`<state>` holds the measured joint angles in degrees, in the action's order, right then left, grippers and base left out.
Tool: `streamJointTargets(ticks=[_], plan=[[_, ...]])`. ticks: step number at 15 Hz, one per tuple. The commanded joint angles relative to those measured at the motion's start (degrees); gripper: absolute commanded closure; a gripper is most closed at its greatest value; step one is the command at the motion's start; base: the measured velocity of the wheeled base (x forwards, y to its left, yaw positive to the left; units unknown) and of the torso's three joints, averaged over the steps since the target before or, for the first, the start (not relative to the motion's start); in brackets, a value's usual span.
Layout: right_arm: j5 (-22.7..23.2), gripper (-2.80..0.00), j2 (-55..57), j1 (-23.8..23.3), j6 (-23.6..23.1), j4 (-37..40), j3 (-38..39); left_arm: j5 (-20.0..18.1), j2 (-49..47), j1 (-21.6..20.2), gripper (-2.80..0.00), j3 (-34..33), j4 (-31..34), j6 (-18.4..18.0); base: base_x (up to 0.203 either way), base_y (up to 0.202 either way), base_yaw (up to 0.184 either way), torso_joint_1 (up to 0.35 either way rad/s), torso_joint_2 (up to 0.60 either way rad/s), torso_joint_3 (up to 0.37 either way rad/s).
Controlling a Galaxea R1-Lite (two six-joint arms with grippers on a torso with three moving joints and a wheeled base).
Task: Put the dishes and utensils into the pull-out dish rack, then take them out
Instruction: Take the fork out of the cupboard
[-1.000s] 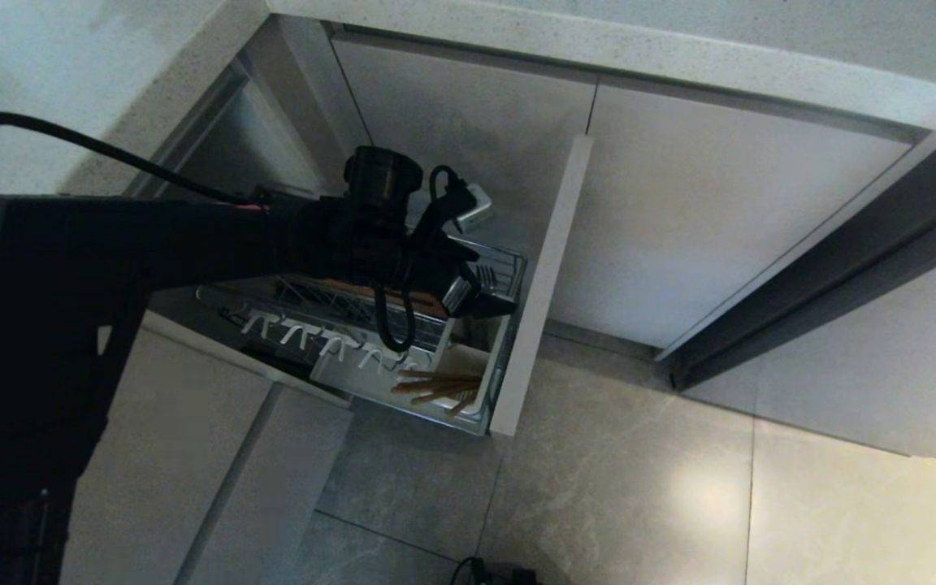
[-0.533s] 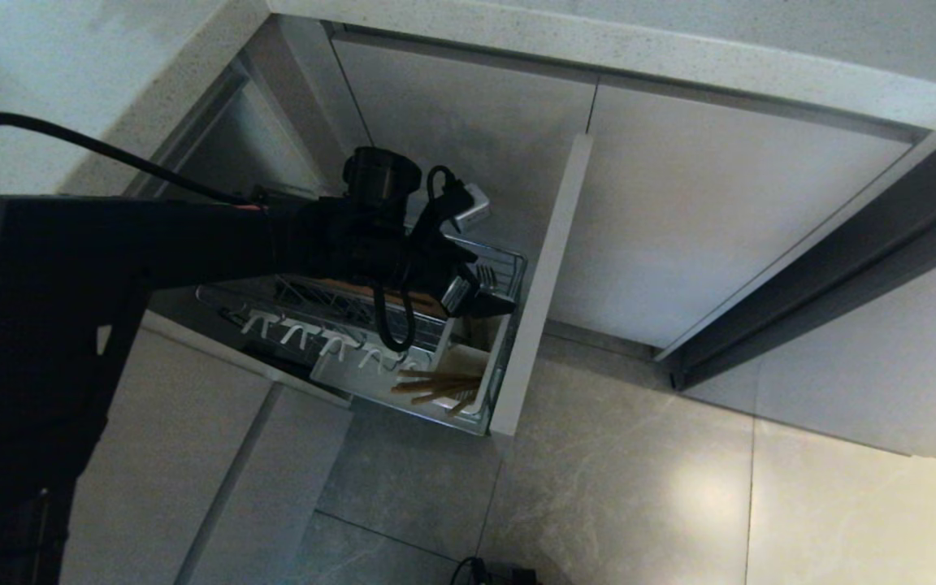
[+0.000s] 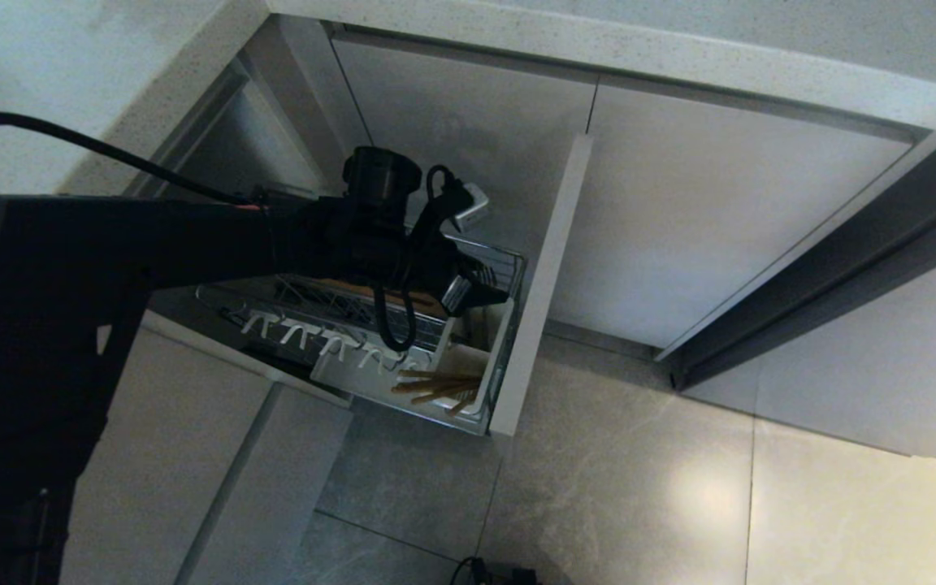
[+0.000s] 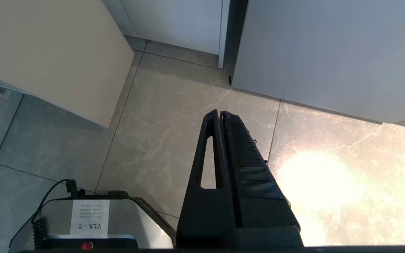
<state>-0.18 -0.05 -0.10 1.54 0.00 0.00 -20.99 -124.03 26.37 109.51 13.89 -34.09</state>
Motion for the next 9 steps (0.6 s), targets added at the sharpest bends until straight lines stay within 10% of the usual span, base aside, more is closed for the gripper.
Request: streamJointTargets(ticks=[1,9], plan=[[0.0,0.0,0.0,0.0,0.0,0.0,0.0,-0.1,-0.1,0.0,0.0,0.0,0.0,-0.1,0.0,0.0,0.0,0.0,0.0,0.0],[0.0,0.0,0.0,0.0,0.0,0.0,0.0,-0.1,0.0,0.0,0.0,0.0,0.0,-0.1,0.0,0.0,0.0,0.0,0.0,0.0]])
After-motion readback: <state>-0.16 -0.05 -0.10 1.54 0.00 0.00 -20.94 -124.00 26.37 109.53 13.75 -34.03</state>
